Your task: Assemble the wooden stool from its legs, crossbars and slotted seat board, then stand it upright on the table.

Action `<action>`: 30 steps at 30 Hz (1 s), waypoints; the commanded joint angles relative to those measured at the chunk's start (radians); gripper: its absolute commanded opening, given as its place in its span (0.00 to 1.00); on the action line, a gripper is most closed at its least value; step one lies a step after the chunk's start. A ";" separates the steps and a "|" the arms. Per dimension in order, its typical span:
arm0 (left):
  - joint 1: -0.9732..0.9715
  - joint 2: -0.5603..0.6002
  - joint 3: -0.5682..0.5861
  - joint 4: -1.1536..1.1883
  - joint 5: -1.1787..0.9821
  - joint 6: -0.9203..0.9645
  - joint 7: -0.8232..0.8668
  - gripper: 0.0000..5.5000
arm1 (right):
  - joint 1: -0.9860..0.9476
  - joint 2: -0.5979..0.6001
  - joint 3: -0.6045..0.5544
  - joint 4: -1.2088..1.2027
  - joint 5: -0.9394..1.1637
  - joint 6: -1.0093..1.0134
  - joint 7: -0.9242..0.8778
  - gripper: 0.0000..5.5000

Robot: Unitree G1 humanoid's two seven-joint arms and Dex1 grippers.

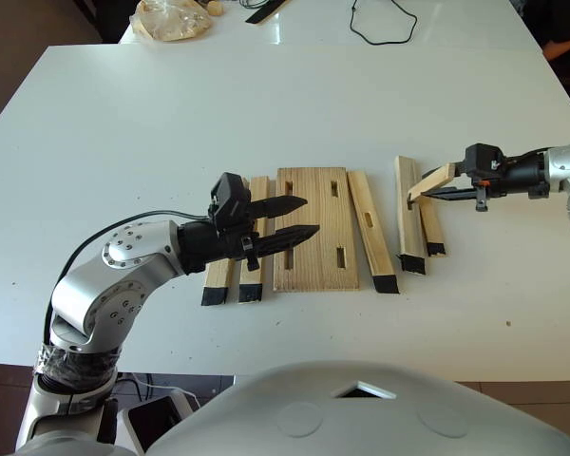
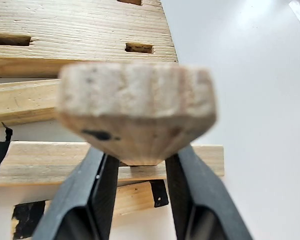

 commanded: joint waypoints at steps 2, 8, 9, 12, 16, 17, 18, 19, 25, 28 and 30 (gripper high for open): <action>0.002 0.010 0.001 -0.012 0.014 -0.005 0.002 0.46 | 0.031 -0.021 0.020 -0.017 -0.016 0.000 0.046 0.23; 0.011 0.004 -0.008 -0.021 0.022 -0.006 0.012 0.46 | 0.067 -0.043 0.093 -0.005 -0.053 0.001 0.148 0.23; 0.011 0.004 -0.011 -0.020 0.023 -0.006 0.012 0.46 | 0.058 -0.036 0.109 0.010 -0.061 0.001 0.158 0.23; 0.002 0.004 -0.020 -0.015 0.028 -0.007 0.006 0.46 | 0.014 0.003 0.156 0.087 -0.080 0.006 0.183 0.23; -0.009 0.005 -0.026 -0.012 0.032 -0.002 -0.004 0.46 | -0.054 0.054 0.206 0.248 -0.121 -0.020 0.182 0.23; -0.011 0.007 -0.029 -0.011 0.033 -0.001 -0.008 0.46 | -0.057 0.057 0.210 0.282 -0.125 -0.026 0.180 0.23; -0.011 0.010 -0.031 -0.012 0.032 0.000 -0.011 0.46 | -0.057 0.060 0.213 0.313 -0.127 -0.030 0.180 0.23; -0.009 0.013 -0.031 -0.014 0.032 0.001 -0.013 0.46 | -0.055 0.064 0.215 0.343 -0.130 -0.035 0.177 0.23; -0.012 0.023 -0.032 -0.010 0.032 0.008 -0.025 0.46 | -0.043 0.093 0.232 0.481 -0.154 -0.079 0.151 0.23; -0.015 0.028 -0.032 -0.005 0.035 0.009 -0.032 0.46 | -0.034 0.112 0.222 0.487 -0.136 -0.081 0.139 0.23; -0.016 0.030 -0.032 -0.004 0.034 0.009 -0.033 0.46 | -0.035 0.129 0.200 0.479 -0.110 -0.069 0.121 0.23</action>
